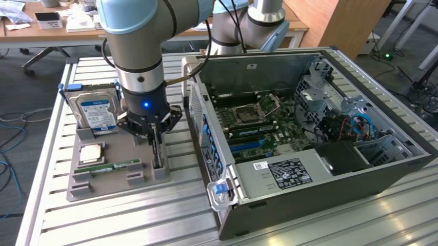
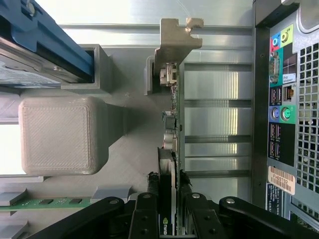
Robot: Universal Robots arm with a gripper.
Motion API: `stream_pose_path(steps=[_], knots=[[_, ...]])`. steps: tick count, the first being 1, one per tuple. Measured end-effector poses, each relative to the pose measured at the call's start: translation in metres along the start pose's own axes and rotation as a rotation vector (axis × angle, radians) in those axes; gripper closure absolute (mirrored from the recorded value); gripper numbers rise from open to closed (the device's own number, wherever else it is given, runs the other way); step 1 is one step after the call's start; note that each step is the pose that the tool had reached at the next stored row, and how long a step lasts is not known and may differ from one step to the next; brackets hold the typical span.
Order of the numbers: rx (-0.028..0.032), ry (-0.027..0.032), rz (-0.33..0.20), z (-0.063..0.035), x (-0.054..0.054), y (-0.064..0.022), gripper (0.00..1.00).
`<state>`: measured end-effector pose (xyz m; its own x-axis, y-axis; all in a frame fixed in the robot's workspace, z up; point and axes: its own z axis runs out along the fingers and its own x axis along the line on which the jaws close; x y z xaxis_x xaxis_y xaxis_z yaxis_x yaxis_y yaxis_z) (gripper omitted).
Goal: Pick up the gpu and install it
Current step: 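Pick up the gpu and move the gpu toward the slot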
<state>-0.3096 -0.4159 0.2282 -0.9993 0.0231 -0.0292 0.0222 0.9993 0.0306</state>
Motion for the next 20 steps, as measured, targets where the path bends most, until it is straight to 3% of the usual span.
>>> stream_pose_path(steps=[10,20], knots=[[-0.0003,-0.0004,0.0,-0.0004,-0.0001,0.0001,0.74],[-0.0001,0.0,0.0,-0.0099,-0.0003,0.0003,0.74]])
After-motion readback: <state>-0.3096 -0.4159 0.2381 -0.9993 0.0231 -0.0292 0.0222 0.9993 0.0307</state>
